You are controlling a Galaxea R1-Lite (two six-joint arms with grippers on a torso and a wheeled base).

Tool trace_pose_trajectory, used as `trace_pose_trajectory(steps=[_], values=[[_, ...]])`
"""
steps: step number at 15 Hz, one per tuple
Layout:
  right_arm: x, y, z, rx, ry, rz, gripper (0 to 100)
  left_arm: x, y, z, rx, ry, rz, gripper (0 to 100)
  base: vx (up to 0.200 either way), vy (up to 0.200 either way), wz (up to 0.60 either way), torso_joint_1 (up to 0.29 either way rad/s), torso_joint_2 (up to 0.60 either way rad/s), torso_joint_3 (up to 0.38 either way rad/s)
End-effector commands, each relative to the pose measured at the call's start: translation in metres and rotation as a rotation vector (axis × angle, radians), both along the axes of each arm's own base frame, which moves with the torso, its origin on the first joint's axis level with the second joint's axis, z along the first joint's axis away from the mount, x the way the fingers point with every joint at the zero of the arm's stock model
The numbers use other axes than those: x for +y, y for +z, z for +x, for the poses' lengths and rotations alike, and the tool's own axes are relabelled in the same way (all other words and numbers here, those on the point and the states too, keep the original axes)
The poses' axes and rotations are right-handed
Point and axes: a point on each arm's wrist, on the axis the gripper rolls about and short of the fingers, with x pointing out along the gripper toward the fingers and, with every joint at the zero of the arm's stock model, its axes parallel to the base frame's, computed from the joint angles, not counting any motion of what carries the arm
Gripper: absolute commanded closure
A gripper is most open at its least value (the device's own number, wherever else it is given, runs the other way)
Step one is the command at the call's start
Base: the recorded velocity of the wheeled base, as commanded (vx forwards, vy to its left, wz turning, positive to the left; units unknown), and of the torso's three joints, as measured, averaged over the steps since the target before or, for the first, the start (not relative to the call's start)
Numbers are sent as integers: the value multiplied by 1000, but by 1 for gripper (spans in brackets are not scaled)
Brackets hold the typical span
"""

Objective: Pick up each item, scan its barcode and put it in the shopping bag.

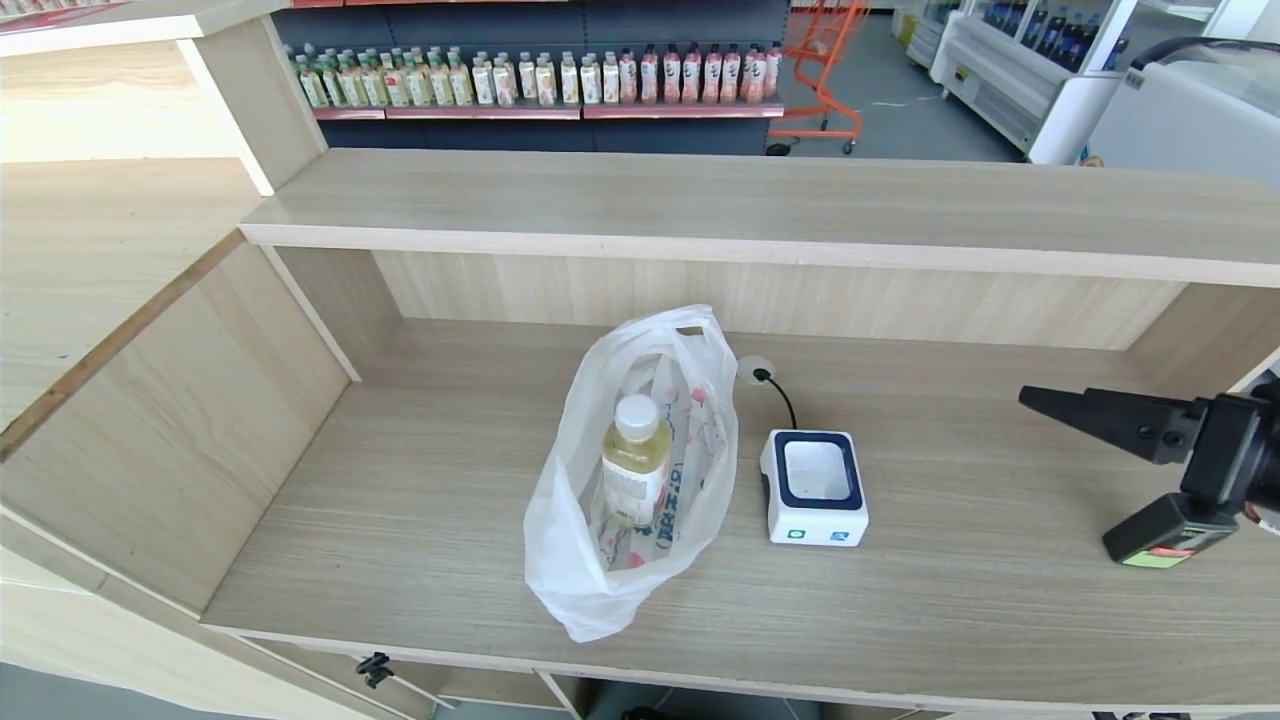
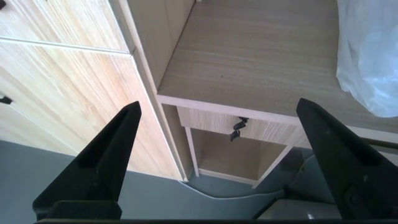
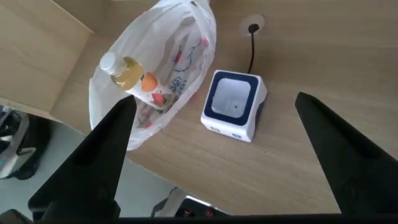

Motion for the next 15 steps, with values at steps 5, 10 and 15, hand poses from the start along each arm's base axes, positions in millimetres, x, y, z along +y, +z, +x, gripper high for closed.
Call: trace_pose_trajectory(steps=[5, 10, 15], values=[[-15, 5, -59, 4, -95, -52, 0, 0, 0, 0, 6, -2, 12, 0, -120, 0, 0, 5, 4, 0], [-29, -9, -43, 104, -223, -63, 0, 0, 0, 0, 2, -2, 9, 0, -160, 0, 0, -5, -1, 3], [-45, -20, -23, 155, -321, -222, 0, 0, 0, 0, 3, -2, 12, 0, 0, -160, 0, 6, -6, 4]])
